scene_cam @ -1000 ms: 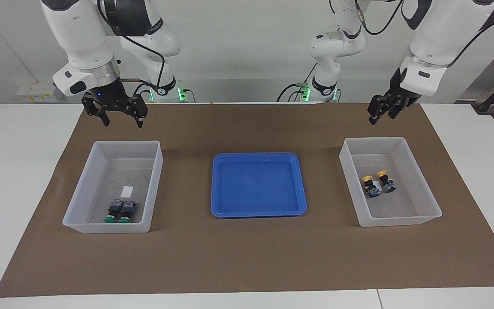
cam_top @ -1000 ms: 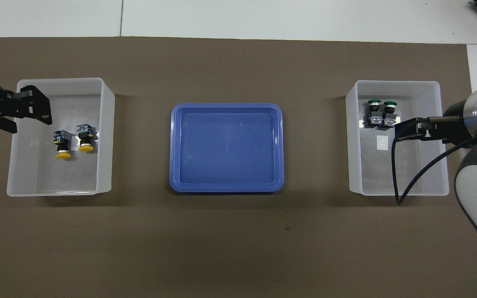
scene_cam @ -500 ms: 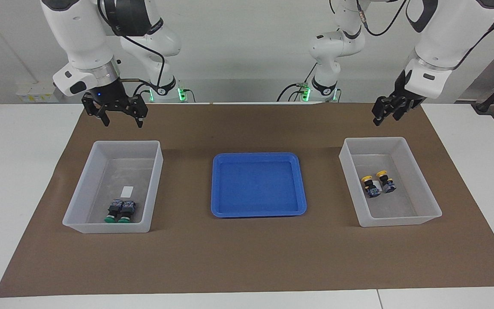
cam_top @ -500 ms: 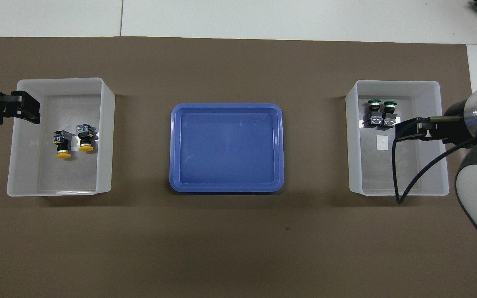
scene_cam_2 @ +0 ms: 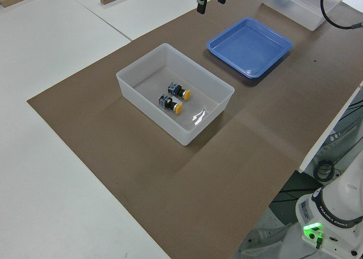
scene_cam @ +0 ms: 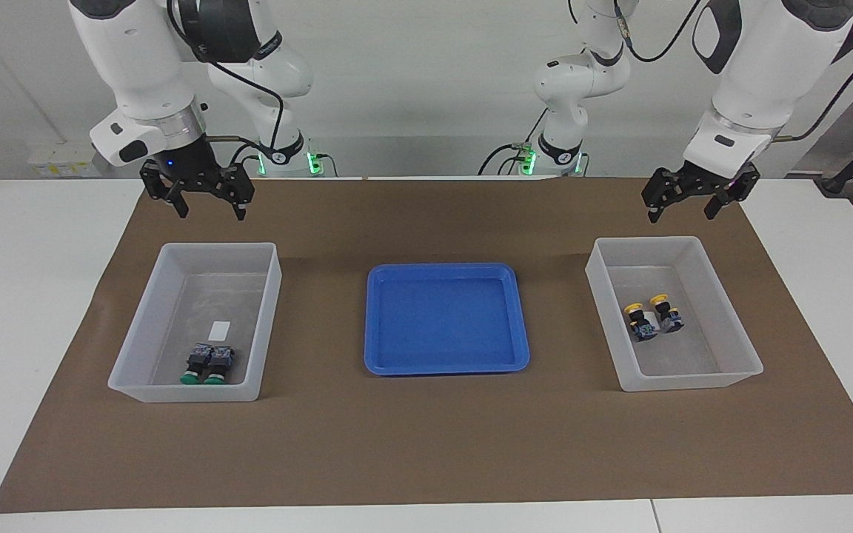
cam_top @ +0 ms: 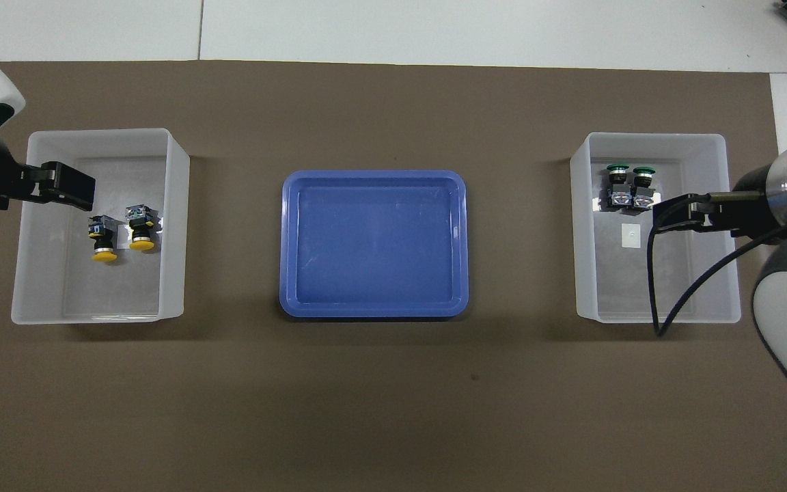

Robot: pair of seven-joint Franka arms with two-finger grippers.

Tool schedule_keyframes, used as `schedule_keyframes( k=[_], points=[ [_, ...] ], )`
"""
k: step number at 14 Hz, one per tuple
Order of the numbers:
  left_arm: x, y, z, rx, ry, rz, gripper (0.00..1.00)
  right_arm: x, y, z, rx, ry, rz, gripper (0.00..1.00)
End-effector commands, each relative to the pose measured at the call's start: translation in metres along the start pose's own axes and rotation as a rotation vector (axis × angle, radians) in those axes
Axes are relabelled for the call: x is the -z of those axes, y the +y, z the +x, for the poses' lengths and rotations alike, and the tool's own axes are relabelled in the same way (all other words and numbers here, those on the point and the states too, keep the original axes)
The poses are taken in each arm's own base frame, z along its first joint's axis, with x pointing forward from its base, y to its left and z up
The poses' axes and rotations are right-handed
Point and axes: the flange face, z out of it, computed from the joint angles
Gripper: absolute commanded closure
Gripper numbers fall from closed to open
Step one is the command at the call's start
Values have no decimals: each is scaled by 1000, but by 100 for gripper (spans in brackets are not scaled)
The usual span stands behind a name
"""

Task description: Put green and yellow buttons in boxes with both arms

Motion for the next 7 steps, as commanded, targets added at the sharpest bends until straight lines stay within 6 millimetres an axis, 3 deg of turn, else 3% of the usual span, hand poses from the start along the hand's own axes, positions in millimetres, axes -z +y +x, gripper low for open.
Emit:
schedule_keyframes(
  k=[1,7],
  points=[
    [-2,-5,-12,-6,16,29,0,1,3,-4,17,-7,19,0],
    [-8,-30,-16,40,3,35,0,1,3,-4,16,-7,20,0]
  ],
)
